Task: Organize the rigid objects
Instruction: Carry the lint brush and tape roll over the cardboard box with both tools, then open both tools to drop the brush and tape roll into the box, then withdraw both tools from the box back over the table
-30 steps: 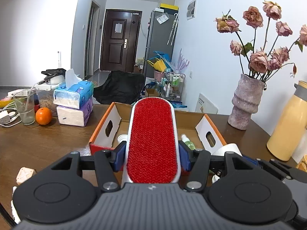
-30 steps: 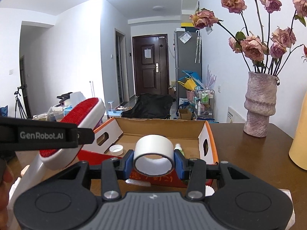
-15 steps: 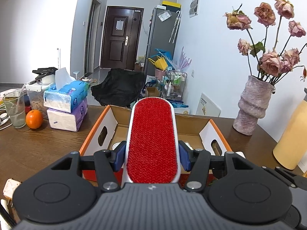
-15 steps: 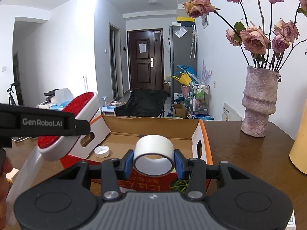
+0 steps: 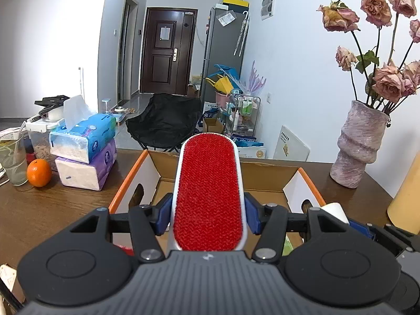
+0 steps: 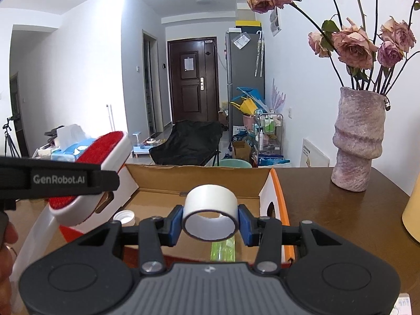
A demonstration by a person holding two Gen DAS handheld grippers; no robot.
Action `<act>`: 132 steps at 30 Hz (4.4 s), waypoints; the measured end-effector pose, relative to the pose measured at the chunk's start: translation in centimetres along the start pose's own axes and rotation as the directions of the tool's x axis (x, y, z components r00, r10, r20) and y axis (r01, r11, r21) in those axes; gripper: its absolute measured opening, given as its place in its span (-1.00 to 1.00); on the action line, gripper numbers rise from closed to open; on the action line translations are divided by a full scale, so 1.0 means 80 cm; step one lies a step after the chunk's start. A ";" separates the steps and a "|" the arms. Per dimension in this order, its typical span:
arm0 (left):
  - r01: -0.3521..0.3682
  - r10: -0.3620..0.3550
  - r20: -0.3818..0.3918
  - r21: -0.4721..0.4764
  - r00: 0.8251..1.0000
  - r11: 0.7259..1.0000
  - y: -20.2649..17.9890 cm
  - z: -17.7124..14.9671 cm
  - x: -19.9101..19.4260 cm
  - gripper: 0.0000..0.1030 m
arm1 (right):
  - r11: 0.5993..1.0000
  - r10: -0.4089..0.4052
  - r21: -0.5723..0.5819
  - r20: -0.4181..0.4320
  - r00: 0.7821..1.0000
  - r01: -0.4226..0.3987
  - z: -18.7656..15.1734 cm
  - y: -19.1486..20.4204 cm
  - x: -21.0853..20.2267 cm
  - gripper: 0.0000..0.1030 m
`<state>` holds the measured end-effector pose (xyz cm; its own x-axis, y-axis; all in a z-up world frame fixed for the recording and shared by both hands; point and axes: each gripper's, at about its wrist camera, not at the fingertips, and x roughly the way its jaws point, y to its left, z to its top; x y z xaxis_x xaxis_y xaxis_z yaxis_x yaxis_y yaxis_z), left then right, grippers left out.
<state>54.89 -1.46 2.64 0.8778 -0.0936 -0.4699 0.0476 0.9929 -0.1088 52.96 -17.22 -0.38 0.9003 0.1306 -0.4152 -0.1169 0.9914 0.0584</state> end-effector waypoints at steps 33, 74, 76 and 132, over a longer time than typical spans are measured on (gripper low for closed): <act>-0.057 0.059 -0.052 0.047 0.997 0.997 0.016 0.026 0.117 0.10 | 1.000 -0.025 -0.009 -0.051 0.998 0.025 0.029 -0.005 0.107 -0.17; -0.082 0.084 -0.056 0.038 0.995 0.996 0.033 0.032 0.086 1.00 | 0.996 -0.083 -0.033 -0.094 0.992 0.081 0.031 -0.007 0.103 0.99; -0.082 0.084 -0.054 0.039 0.995 0.996 0.033 0.030 0.081 1.00 | 0.996 -0.083 -0.034 -0.091 0.992 0.080 0.030 -0.007 0.097 0.99; -0.048 0.048 0.006 0.014 0.999 0.999 0.051 -0.057 -0.143 1.00 | 0.998 -0.054 -0.035 0.007 0.999 0.054 -0.051 0.008 -0.138 1.00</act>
<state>42.90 3.34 3.55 0.8821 -0.0452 -0.4690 0.0117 0.9972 -0.0742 41.25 -18.03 0.52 0.9083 0.0770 -0.4112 -0.0826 0.9966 0.0042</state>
